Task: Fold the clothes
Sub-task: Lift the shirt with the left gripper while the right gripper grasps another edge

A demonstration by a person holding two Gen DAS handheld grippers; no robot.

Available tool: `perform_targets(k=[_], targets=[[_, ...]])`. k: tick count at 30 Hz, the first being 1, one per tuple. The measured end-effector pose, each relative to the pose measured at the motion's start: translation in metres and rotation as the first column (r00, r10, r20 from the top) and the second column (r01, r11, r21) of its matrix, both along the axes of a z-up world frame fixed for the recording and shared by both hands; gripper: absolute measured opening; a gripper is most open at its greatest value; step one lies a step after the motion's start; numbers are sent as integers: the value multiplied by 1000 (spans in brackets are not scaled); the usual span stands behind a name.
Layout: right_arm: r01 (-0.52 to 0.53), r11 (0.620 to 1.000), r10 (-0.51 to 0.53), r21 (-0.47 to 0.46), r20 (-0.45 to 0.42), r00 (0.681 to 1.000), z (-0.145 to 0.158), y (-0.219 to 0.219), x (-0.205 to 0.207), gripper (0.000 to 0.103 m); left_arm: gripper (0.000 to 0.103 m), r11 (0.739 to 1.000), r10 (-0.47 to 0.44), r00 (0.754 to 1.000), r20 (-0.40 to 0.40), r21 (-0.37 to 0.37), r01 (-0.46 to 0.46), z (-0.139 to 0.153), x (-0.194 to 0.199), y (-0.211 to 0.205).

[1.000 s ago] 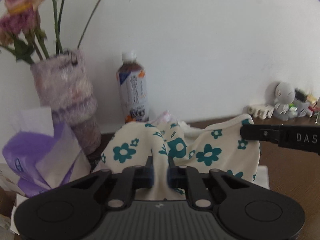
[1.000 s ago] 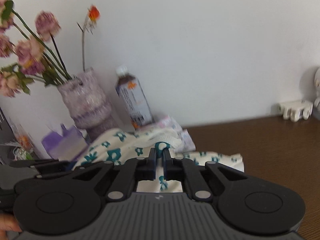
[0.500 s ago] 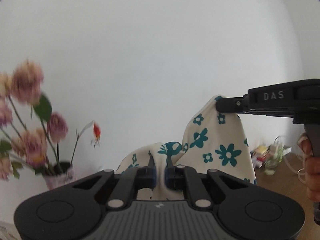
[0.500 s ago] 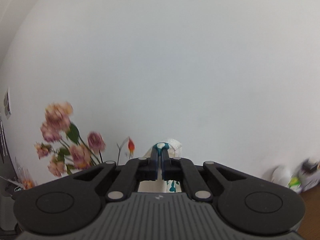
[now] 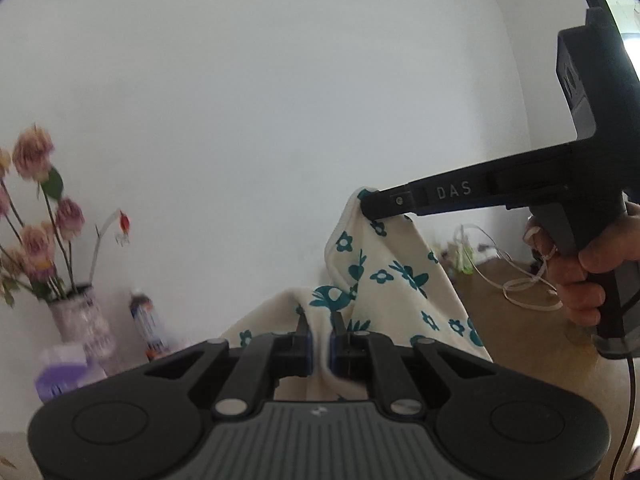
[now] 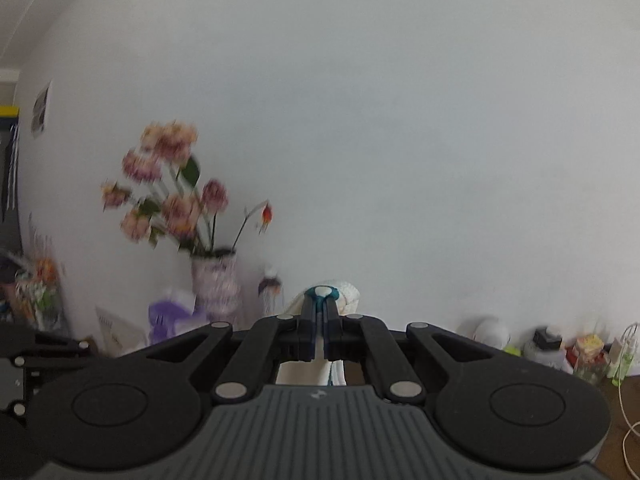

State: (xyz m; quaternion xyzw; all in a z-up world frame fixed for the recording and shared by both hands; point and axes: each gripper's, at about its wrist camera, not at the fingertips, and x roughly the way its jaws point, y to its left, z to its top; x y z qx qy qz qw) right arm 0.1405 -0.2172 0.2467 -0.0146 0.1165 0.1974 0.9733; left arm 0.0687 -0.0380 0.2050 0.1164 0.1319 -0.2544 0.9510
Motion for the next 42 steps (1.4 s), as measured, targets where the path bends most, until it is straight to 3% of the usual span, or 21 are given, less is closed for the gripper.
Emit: perform_targets(k=[3, 6, 10, 13, 18, 20, 21, 22, 23, 26, 28, 33, 37, 39, 42], targets=[[-47, 998, 39, -42, -170, 985, -67, -5, -21, 2, 7, 999, -28, 992, -125, 22, 31, -58, -16, 10], [-90, 996, 78, -19, -334, 939, -132, -6, -40, 2, 7, 997, -52, 972, -231, 35, 62, -107, -29, 22], [-128, 991, 131, 36, -413, 901, -178, -5, -71, 2, 7, 996, -52, 964, -261, 58, 69, -136, -47, 45], [-155, 984, 180, 92, -428, 886, -191, -9, -97, 2, 7, 994, -47, 956, -288, 85, 75, -149, -56, 57], [-212, 973, 231, 91, -419, 878, -202, 9, -114, 2, 12, 986, -37, 937, -346, 139, 90, -157, -72, 65], [-229, 971, 239, 75, -410, 880, -203, 16, -119, 2, 19, 990, -49, 935, -351, 108, 92, -141, -71, 71], [-235, 970, 241, 64, -404, 883, -203, 18, -121, 2, 29, 992, -56, 936, -347, 90, 92, -131, -71, 74], [-239, 969, 243, 60, -400, 884, -205, 21, -123, 2, 39, 993, -56, 946, -320, 83, 87, -121, -71, 75], [-242, 968, 246, 62, -399, 883, -205, 22, -125, 2, 43, 993, -51, 958, -284, 90, 79, -110, -70, 74], [-242, 968, 246, 60, -390, 888, -206, 22, -130, 2, 55, 982, -71, 979, -190, 160, 103, -82, -62, 56], [-239, 969, 241, 53, -382, 892, -205, 22, -133, 2, 68, 963, -111, 975, -191, 222, 154, -73, -50, 33], [-244, 969, 244, 45, -357, 902, -202, 21, -140, 3, 68, 884, -166, 932, -323, 369, 286, -89, -16, -39], [-260, 965, 254, 29, -340, 906, -202, 19, -148, 3, 68, 827, -118, 918, -378, 474, 302, -114, 8, -72], [-268, 963, 260, 22, -336, 905, -202, 16, -151, 3, 65, 826, -107, 910, -400, 474, 305, -118, 16, -70], [-275, 961, 266, 23, -341, 902, -205, 10, -150, 3, 42, 841, -103, 895, -433, 442, 311, -119, 24, -62]])
